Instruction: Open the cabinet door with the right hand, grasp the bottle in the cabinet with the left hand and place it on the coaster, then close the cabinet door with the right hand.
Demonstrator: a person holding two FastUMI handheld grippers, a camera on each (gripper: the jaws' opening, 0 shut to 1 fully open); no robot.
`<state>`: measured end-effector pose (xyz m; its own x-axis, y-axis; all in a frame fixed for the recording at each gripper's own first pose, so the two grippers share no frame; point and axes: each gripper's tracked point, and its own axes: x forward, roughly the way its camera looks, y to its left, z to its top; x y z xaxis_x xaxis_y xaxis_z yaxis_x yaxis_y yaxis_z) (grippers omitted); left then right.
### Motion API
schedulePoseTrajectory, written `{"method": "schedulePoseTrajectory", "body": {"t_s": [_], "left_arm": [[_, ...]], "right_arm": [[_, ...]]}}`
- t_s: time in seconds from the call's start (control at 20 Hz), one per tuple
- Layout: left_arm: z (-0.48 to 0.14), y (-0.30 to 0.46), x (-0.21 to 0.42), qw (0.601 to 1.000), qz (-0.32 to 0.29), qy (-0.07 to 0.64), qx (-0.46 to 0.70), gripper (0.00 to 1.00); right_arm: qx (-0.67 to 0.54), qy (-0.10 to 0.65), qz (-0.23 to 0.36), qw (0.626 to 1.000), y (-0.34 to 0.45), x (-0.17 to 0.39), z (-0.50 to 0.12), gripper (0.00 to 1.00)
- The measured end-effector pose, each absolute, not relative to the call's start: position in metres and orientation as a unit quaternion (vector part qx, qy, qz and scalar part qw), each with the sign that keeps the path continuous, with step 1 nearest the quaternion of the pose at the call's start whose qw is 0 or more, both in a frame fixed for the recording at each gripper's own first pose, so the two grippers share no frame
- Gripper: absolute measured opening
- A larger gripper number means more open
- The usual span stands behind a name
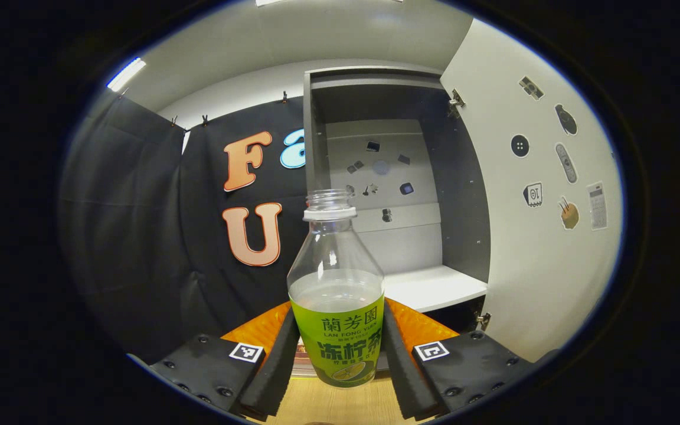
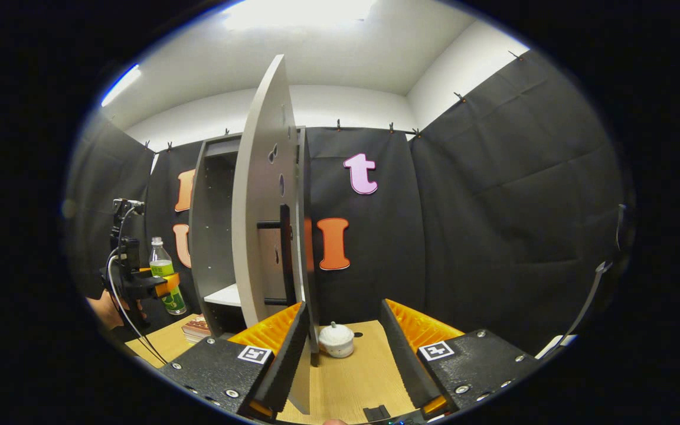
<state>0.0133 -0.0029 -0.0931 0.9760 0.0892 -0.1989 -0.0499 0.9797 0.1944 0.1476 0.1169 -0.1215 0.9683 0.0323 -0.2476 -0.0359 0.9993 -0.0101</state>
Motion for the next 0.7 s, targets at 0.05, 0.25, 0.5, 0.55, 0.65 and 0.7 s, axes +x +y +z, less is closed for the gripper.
{"method": "schedulePoseTrajectory", "body": {"t_s": [0.05,0.25,0.5,0.55,0.65,0.7], "left_arm": [[-0.094,0.005,0.010,0.990,0.035,0.104,0.094,0.78],[-0.105,0.036,-0.006,0.988,0.043,0.113,0.096,0.78],[-0.123,0.054,-0.023,0.988,0.045,0.117,0.091,0.80],[-0.127,0.055,-0.026,0.988,0.042,0.117,0.088,0.80],[-0.136,0.056,-0.034,0.989,0.039,0.117,0.082,0.78],[-0.141,0.056,-0.036,0.989,0.036,0.118,0.079,0.78]], "right_arm": [[-0.008,0.119,0.014,0.993,0.119,0.148,-0.118,0.76],[-0.021,0.111,0.000,0.994,0.124,0.148,-0.111,0.76],[-0.036,0.104,-0.005,0.994,0.137,0.144,-0.107,0.76],[-0.035,0.101,-0.007,0.994,0.140,0.143,-0.105,0.76],[-0.029,0.096,-0.006,0.995,0.145,0.141,-0.099,0.76],[-0.021,0.094,-0.009,0.995,0.146,0.141,-0.100,0.76]]}}
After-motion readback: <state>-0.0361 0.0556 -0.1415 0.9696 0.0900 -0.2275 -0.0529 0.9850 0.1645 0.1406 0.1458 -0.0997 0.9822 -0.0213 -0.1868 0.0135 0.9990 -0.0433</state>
